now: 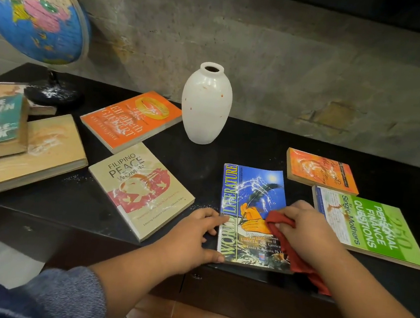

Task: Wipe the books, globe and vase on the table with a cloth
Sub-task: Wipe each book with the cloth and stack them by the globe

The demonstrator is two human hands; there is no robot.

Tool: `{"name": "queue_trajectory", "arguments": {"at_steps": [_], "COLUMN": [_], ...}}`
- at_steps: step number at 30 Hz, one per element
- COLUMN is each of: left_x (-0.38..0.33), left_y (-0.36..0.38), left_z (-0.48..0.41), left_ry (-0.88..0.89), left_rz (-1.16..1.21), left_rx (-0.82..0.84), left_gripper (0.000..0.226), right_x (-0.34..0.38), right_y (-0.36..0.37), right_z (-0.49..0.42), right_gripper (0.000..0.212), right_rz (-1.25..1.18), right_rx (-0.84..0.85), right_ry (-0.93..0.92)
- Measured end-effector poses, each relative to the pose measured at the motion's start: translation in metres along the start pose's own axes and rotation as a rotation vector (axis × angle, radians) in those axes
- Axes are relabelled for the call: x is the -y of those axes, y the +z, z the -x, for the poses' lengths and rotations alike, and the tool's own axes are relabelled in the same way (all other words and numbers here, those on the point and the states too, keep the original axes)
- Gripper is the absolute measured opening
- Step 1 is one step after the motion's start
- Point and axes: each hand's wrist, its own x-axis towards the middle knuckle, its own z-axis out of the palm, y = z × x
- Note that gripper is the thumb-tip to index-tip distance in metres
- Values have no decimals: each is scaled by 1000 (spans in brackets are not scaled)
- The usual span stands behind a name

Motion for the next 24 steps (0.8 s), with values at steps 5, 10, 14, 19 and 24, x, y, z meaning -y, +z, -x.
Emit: {"name": "queue_trajectory", "arguments": {"at_steps": [5,10,14,19,24], "left_x": [1,3,5,6,-1], "left_y": [1,-3,-3,-5,0], "left_z": [0,-4,-7,-8,-8], "left_ry": [-2,9,26,36,-2], "left_rz": [19,24,32,-3,-18], "left_rx": [-14,-6,1,9,-59], "left_gripper": [80,81,82,82,73], "right_x": [-3,12,6,14,-7], "right_y": [-7,2,-8,3,-9], "right_z": [-11,-18,-20,-24,-36], "right_gripper": [26,27,25,25,22], "right_rz": [-26,-36,-46,-59,-56], "right_rx": [14,-2,16,-11,-11], "right_ry": [43,28,98,22,28]}}
